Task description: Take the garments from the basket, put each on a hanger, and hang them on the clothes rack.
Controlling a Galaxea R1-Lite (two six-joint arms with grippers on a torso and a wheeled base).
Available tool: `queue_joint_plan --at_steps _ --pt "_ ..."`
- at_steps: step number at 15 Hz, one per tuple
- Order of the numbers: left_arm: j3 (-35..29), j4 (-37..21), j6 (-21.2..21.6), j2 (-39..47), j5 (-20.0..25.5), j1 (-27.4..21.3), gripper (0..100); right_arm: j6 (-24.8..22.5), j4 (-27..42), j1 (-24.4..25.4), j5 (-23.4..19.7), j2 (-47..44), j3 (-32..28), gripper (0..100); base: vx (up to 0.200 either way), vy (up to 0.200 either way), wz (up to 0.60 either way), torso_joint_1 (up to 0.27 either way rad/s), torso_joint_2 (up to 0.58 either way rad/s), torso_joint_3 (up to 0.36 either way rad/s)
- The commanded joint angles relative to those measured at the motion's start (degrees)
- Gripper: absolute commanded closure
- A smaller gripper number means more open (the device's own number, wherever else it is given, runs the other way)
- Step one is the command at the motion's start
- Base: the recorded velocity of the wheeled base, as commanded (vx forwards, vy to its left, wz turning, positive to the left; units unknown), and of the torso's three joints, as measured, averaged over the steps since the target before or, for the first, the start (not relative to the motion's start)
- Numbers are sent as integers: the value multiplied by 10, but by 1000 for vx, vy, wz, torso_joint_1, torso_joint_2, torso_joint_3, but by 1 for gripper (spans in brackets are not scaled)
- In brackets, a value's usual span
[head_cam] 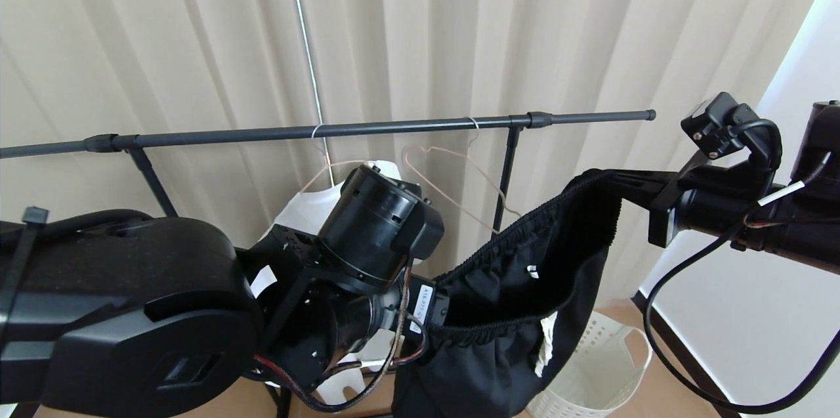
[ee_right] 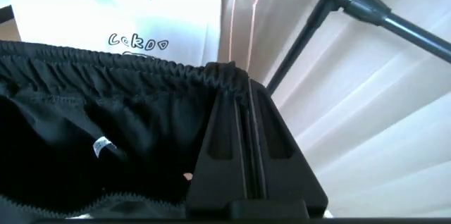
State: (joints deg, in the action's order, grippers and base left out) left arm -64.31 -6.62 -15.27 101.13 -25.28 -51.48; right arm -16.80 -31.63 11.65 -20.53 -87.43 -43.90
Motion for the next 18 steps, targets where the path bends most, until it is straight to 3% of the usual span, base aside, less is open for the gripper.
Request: queue_joint_plan --at_steps 1,6,7,12,18 --pt "-1 -1 1 -1 8 0 0 -1 1 -5 1 16 1 100 0 0 0 0 0 0" --pt "4 -1 16 -48 210 22 0 -17 0 -41 7 11 -8 100 0 0 0 0 0 0" --pt "3 -1 17 -51 216 24 0 -22 0 -42 8 13 -8 100 0 0 0 0 0 0" --pt "-23 -1 22 -26 203 38 0 -26 0 -50 9 19 -8 100 0 0 0 0 0 0" --pt "-79 21 17 64 84 46 0 -28 -1 -107 8 13 -31 100 0 0 0 0 0 0"
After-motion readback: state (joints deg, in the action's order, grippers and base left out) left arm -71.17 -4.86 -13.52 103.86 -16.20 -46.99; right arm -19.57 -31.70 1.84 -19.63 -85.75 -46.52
